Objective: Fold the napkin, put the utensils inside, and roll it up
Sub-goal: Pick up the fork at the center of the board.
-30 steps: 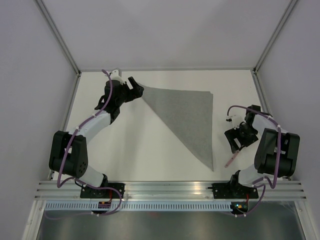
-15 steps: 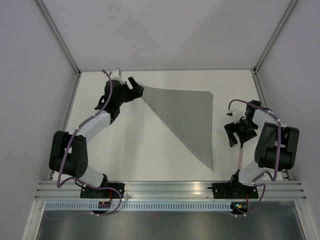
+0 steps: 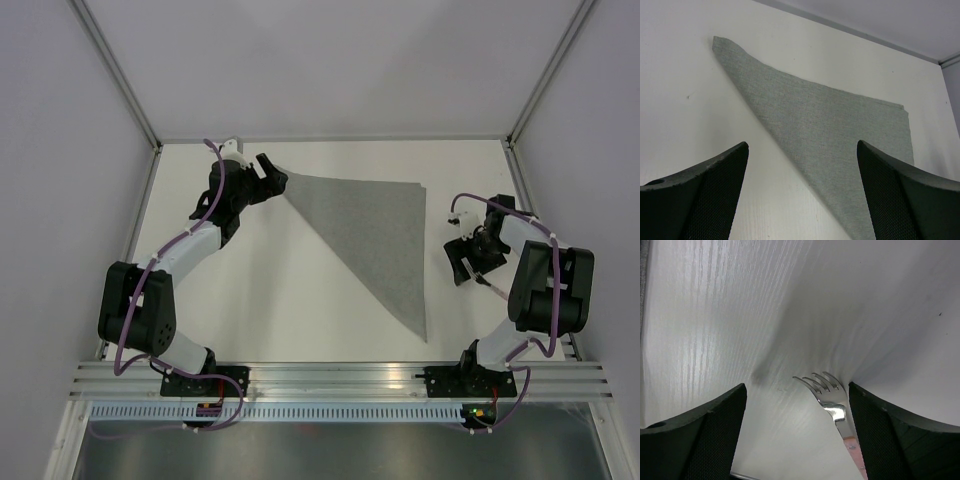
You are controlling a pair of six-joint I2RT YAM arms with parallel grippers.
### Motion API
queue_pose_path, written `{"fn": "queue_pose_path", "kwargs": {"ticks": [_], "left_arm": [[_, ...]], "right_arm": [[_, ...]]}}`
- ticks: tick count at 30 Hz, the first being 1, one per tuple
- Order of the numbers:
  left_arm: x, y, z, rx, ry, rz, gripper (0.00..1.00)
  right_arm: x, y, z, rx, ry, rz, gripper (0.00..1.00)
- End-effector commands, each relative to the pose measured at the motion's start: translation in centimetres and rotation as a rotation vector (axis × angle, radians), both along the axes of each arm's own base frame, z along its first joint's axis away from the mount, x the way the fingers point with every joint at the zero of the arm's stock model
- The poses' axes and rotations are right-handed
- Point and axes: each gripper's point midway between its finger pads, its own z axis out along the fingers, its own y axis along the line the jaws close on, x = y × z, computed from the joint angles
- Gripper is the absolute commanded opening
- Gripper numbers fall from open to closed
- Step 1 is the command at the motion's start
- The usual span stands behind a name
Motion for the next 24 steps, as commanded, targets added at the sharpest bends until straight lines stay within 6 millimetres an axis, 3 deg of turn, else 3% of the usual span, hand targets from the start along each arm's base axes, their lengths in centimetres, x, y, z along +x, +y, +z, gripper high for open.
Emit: {"fn": "queue_pose_path", "kwargs": {"ticks": [1, 9, 13, 19, 24], "left_arm": [[0.4, -0.2, 2.5, -0.006, -0.082, -0.012, 0.93], [0.6, -0.5, 3.0, -0.008, -0.073, -0.025, 0.93], [0.7, -0.1, 3.3, 0.009, -0.069, -0.011, 0.93], [0.9, -0.2, 3.9, 0.014, -0.055, -0.016, 0.93], [1.1, 0.0, 4.2, 0.024, -0.045, -0.006, 0.93]], "right_arm": [[1.2, 0.4, -0.1, 0.021, -0.045, 0.007, 0.88], [3.3, -0.9, 5.1, -0.006, -0.176, 0.056, 0.88], [2.1, -3.1, 6.8, -0.025, -0.198, 0.06, 0.87], [-2.3, -6.2, 5.7, -0.063, -0.165, 0.124, 0.86], [-4.8, -6.9, 4.4, -0.077, -0.169, 0.137, 0.85]]}}
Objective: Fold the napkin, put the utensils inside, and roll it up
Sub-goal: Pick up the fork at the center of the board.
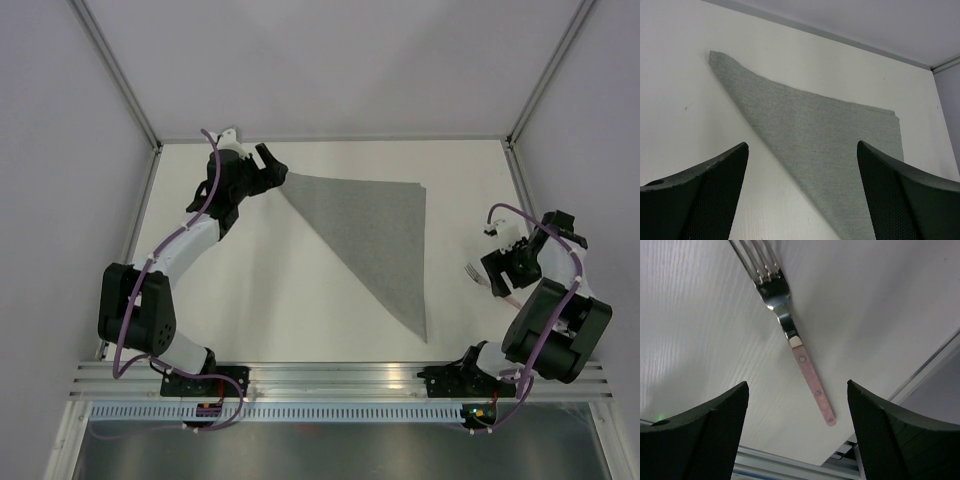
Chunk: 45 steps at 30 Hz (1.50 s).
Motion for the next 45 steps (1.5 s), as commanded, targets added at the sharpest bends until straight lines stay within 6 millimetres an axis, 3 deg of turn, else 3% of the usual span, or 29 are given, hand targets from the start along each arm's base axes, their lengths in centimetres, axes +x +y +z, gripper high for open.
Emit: {"fn": "queue_pose_path", "kwargs": {"ticks": [1, 10, 16, 26, 34, 45], "left_arm": [[0.5, 0.3, 1.9, 0.028, -0.036, 0.002, 0.93], [0.5, 0.3, 0.7, 0.042, 0.006, 0.003, 0.93], [0.5, 0.3, 0.4, 0.04, 0.014, 0.006, 0.93], [0.5, 0.3, 0.3, 0.03, 0.026, 0.011, 0.93], [0.5, 0.1, 0.4, 0.021, 0.034, 0.003, 0.93], [0.3, 0.2, 0.8, 0.017, 0.023, 0.009, 0.93]], "right_arm": [[-1.0, -0.1, 0.0, -0.021, -0.039, 0.093, 0.85], [-1.4, -0.5, -1.5, -0.036, -0.041, 0.153, 0.81], [-1.7, -2.0, -2.4, -0.029, -0.023, 0.17, 0.76], [-2.7, -2.1, -4.3, -0.05, -0.014, 0.198, 0.71], [-3.4, -1.8, -5.2, -0.043, 0.004, 0.212, 0.55], [-3.1, -1.8, -4.9, -0.037, -0.005, 0.216, 0.41]]}}
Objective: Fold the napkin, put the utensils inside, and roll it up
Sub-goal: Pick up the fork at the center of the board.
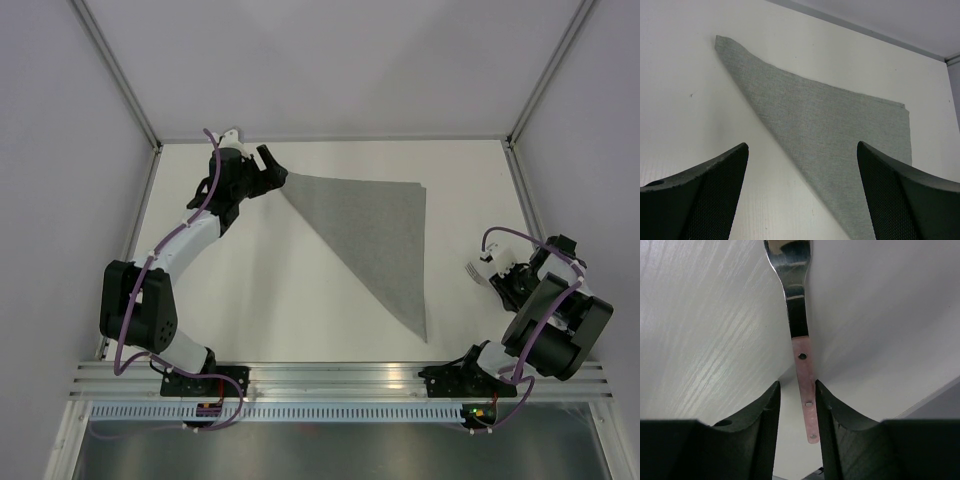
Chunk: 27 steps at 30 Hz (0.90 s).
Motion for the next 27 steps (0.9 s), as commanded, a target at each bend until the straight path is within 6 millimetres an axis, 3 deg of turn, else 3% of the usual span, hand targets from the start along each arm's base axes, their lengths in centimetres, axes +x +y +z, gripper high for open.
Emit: {"fn": "queue_pose_path", "kwargs": {"ticks": [1, 27], "left_arm": [[0.5, -0.1, 1.8, -0.007, -0.044, -0.002, 0.93], [-0.3, 0.1, 3.4, 0.0, -0.075, -0.016, 0.93]], "right_arm": [[0.7, 0.0, 0.0, 0.011, -0.037, 0.018, 0.39], [0.2, 0.7, -0.4, 0.03, -0.036, -0.007, 0.22]]}}
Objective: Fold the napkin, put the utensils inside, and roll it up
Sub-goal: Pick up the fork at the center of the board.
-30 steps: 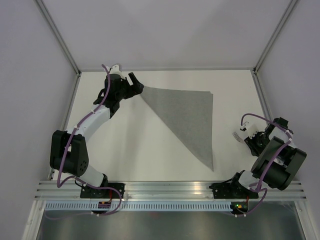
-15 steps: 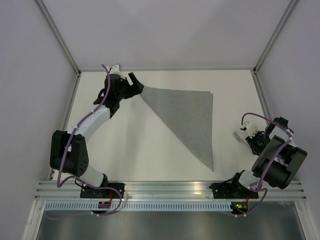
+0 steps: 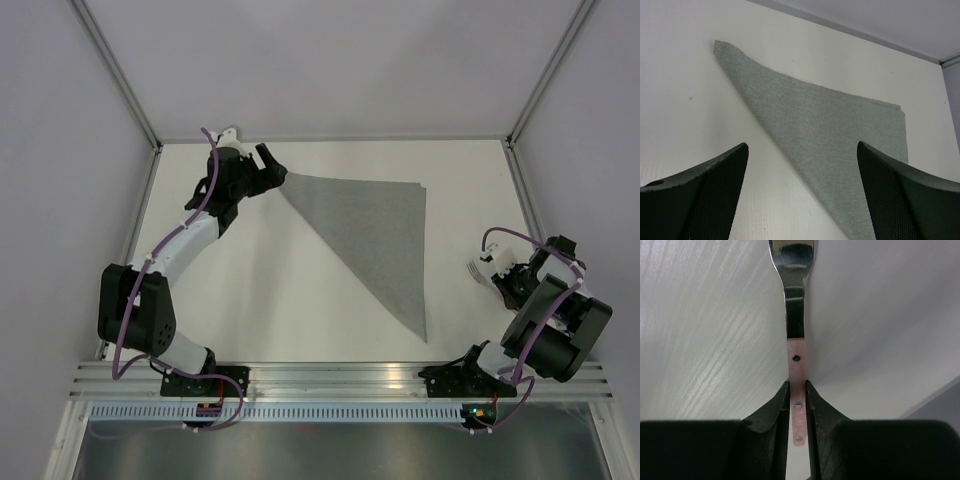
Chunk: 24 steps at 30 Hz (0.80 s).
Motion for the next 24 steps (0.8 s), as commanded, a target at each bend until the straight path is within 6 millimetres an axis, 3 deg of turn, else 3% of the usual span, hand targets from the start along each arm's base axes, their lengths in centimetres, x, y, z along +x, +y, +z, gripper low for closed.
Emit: {"fn": "queue_pose_path", "kwargs": {"ticks": [1, 24], "left_arm": [[-0.21, 0.08, 2.74, 0.004, -0.059, -0.014, 0.93], [-0.38, 0.42, 2.44, 0.017, -0.049, -0.005, 0.93]], "right_arm": [[0.09, 0.69, -0.36, 0.031, -0.027, 0.006, 0.21], [0.38, 1.12, -1.13, 0.062, -0.038, -0.027, 0.1]]}}
